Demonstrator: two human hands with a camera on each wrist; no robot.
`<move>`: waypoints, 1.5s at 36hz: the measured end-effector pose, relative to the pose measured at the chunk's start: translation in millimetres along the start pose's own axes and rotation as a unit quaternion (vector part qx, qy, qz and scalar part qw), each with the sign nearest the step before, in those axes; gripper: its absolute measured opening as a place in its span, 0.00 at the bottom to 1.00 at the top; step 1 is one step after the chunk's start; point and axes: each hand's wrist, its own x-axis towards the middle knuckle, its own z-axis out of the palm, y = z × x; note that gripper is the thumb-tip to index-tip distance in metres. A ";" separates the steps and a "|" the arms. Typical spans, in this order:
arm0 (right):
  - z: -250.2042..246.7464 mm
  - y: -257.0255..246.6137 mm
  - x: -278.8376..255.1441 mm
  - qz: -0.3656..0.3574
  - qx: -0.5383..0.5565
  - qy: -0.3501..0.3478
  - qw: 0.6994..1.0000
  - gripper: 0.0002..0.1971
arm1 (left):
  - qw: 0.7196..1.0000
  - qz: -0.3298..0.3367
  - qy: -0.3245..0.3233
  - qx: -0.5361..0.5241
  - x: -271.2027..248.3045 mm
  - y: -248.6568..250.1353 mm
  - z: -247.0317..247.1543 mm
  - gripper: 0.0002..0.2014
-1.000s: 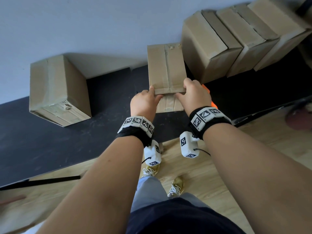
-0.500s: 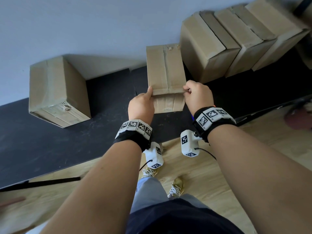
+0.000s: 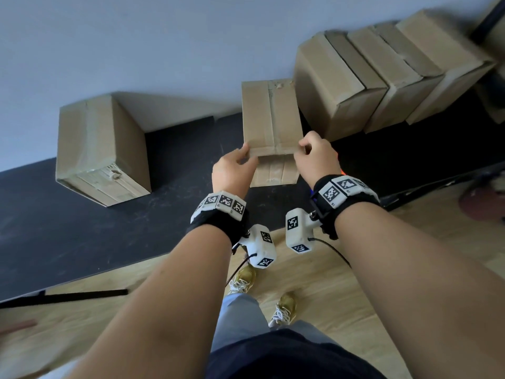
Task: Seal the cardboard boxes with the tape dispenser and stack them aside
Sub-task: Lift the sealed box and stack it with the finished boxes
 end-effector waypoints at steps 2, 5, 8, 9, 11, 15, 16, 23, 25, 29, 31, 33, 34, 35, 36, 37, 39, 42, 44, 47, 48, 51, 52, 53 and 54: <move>-1.6 -3.3 -1.3 0.016 0.038 -0.005 0.999 0.10 | 1.000 -0.001 -0.004 -0.017 0.0 2.5 -3.4 0.19; -3.3 -9.9 -4.8 0.006 0.055 0.000 0.998 0.08 | 1.000 0.013 0.011 -0.004 2.0 4.0 -9.6 0.16; -4.8 -22.2 -6.7 0.002 0.062 0.027 0.998 0.08 | 0.999 0.016 0.038 -0.004 3.3 5.4 -16.3 0.15; -5.6 -27.8 -7.1 0.007 0.064 0.033 0.997 0.09 | 0.999 0.018 0.045 -0.002 3.3 5.6 -19.6 0.15; -6.4 -40.2 -7.1 0.023 0.062 0.036 0.997 0.12 | 0.998 0.024 0.057 0.003 3.0 5.3 -28.4 0.13; 3.2 -70.6 -8.2 0.003 0.072 0.025 0.997 0.17 | 0.995 0.032 0.096 0.027 2.7 0.8 -56.5 0.11; 7.9 -79.3 -9.6 -0.005 0.072 0.019 0.997 0.17 | 0.993 0.033 0.108 0.034 2.5 -0.6 -65.5 0.12; 56.4 -134.1 -19.0 -0.055 0.057 -0.031 0.996 0.15 | 0.977 0.029 0.166 0.133 14.4 -31.1 -128.4 0.13; 72.3 -148.0 -21.1 -0.067 0.051 -0.043 0.996 0.14 | 0.969 0.033 0.169 0.176 18.0 -43.1 -144.2 0.11; 103.8 -169.5 -21.5 -0.058 0.040 -0.066 0.995 0.13 | 0.947 0.051 0.168 0.268 27.1 -67.2 -169.1 0.10; 119.2 -175.4 -19.8 -0.048 0.029 -0.081 0.995 0.12 | 0.928 0.070 0.151 0.333 33.4 -77.8 -178.8 0.12; 133.7 -180.8 -17.8 -0.047 0.020 -0.104 0.993 0.12 | 0.914 0.083 0.146 0.368 41.5 -87.6 -187.8 0.13; 136.6 -180.8 -17.7 -0.047 0.018 -0.111 0.993 0.12 | 0.912 0.086 0.142 0.374 43.1 -88.8 -189.8 0.14; 141.9 -184.6 -17.0 -0.047 0.016 -0.118 0.992 0.11 | 0.912 0.087 0.136 0.376 47.6 -92.5 -194.3 0.16; 147.1 -188.0 -15.7 -0.049 0.015 -0.124 0.991 0.11 | 0.914 0.085 0.126 0.376 52.1 -95.7 -199.1 0.17; 151.5 -191.6 -14.5 -0.052 0.015 -0.131 0.990 0.11 | 0.917 0.081 0.111 0.375 57.1 -99.3 -203.3 0.18; 158.9 -198.7 -12.6 -0.058 0.020 -0.143 0.988 0.13 | 0.922 0.067 0.074 0.374 65.6 -106.6 -211.0 0.18; 168.1 -207.9 -9.7 -0.058 0.028 -0.151 0.986 0.17 | 0.928 0.054 0.064 0.364 73.6 -120.2 -220.5 0.18; 173.6 -214.7 -8.5 -0.068 0.025 -0.163 0.984 0.18 | 0.927 0.051 0.084 0.363 75.2 -128.0 -226.3 0.19; 183.1 -224.9 -7.9 -0.075 0.031 -0.179 0.980 0.19 | 0.923 0.040 0.105 0.367 77.2 -136.9 -235.5 0.20; 186.3 -227.6 -8.1 -0.074 0.031 -0.179 0.980 0.19 | 0.923 0.036 0.106 0.367 78.2 -139.0 -238.5 0.19; 192.6 -232.1 -8.6 -0.076 0.026 -0.174 0.981 0.19 | 0.923 0.036 0.107 0.369 81.0 -141.2 -245.2 0.18; 192.9 -232.0 -8.7 -0.077 0.026 -0.174 0.981 0.19 | 0.922 0.038 0.108 0.370 81.4 -140.4 -246.0 0.17; 192.3 -231.2 -8.6 -0.074 0.028 -0.176 0.981 0.20 | 0.921 0.039 0.111 0.370 81.8 -139.1 -245.8 0.17; 190.8 -229.8 -8.5 -0.071 0.033 -0.178 0.981 0.21 | 0.921 0.040 0.115 0.370 82.1 -137.5 -244.5 0.17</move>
